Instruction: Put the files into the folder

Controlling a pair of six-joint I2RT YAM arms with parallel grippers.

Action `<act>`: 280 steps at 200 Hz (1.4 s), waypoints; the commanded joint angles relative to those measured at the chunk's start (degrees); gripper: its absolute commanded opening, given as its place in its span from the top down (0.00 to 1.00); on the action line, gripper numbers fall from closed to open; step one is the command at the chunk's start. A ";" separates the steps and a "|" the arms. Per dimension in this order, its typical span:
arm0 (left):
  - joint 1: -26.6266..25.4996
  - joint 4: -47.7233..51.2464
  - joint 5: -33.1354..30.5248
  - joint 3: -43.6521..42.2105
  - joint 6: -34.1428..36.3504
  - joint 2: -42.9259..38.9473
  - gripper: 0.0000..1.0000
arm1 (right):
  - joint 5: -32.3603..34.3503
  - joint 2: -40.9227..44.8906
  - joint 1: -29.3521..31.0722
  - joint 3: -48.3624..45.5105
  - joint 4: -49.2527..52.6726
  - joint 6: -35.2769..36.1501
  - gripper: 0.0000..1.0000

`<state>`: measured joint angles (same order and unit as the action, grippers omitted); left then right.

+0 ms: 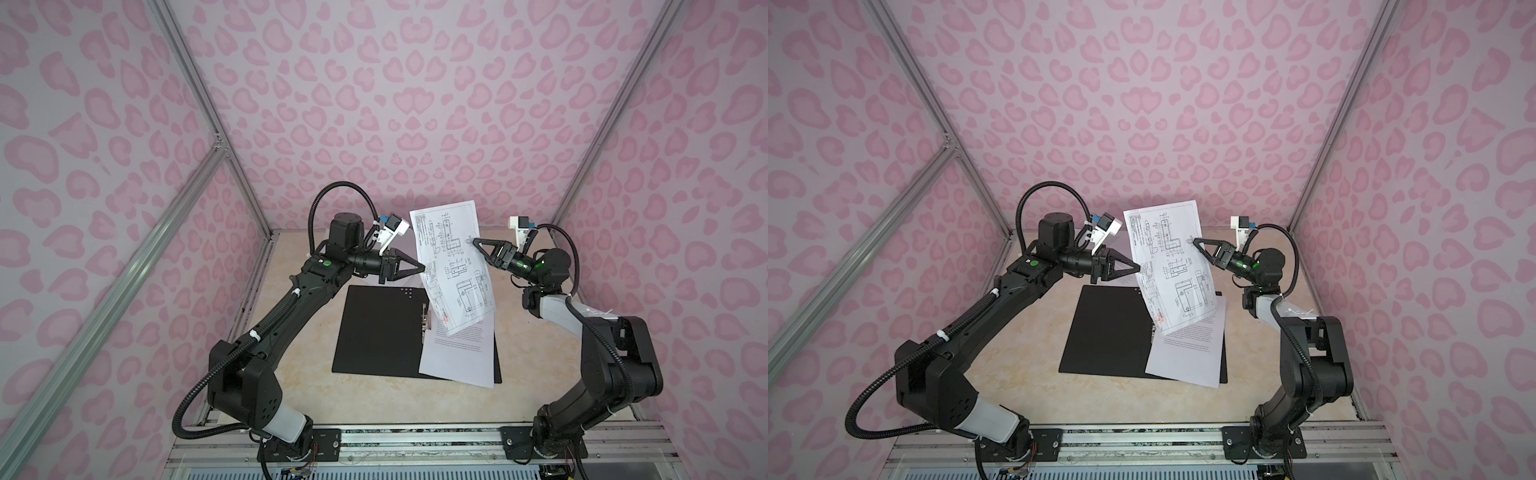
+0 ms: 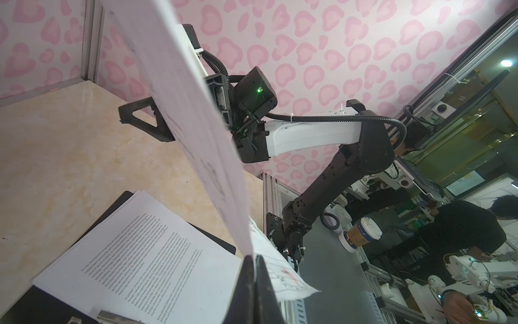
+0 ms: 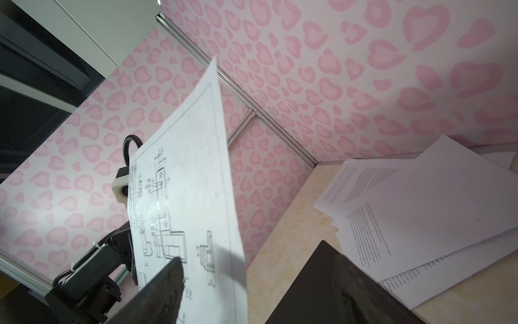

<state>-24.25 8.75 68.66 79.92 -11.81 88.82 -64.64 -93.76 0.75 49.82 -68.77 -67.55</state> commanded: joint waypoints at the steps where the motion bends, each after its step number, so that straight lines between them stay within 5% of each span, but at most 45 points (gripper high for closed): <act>1: 0.07 -2.60 0.79 0.94 -0.64 1.08 0.96 | -1.87 0.23 0.31 -1.01 -7.99 -4.03 0.21; 96: 1.28 -4.19 -0.29 0.81 -1.23 1.08 0.96 | -2.34 1.82 0.39 -4.19 -5.67 -3.01 0.61; 137: 1.72 -3.85 -2.17 -0.06 -1.27 0.94 0.96 | -1.50 4.13 0.32 -4.02 4.95 3.03 1.00; 145: 1.79 -3.32 -4.36 -0.51 -1.84 0.63 0.83 | -0.49 5.42 0.26 -3.99 10.29 5.80 1.00; 148: 1.82 -3.02 -5.47 -0.81 -2.03 0.43 0.53 | 0.12 6.07 0.14 -3.95 12.43 7.19 1.00; 149: 1.83 -2.94 -5.78 -0.90 -2.10 0.28 0.28 | 0.34 6.19 0.13 -3.90 13.66 7.66 1.00; 150: 1.83 -2.86 -6.11 -1.04 -2.17 0.21 0.16 | 0.54 6.47 0.09 -3.84 14.81 8.25 1.00; 153: 1.84 -2.60 -7.60 -1.20 -2.60 -0.11 0.00 | 1.46 7.53 -0.07 -3.76 18.72 10.59 1.00; 181: 2.14 0.88 -23.50 -7.10 -6.70 -4.66 0.02 | 14.35 15.65 0.21 -1.82 57.12 30.06 1.00; 192: 2.26 2.43 -26.82 -9.51 -7.60 -6.75 0.02 | 17.82 17.49 -0.14 -2.69 63.56 31.87 1.00; 261: 2.60 7.11 -50.38 -26.08 -14.60 -28.55 0.02 | 28.79 23.81 -1.94 -18.79 66.27 28.32 1.00; 280: 4.63 9.81 -46.18 -29.55 -14.31 -29.76 0.02 | 31.05 24.76 -1.81 -21.62 66.53 29.19 1.00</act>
<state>-21.50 14.52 24.60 53.89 -24.60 60.27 -38.83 -69.95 -1.19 31.09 -3.44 -40.21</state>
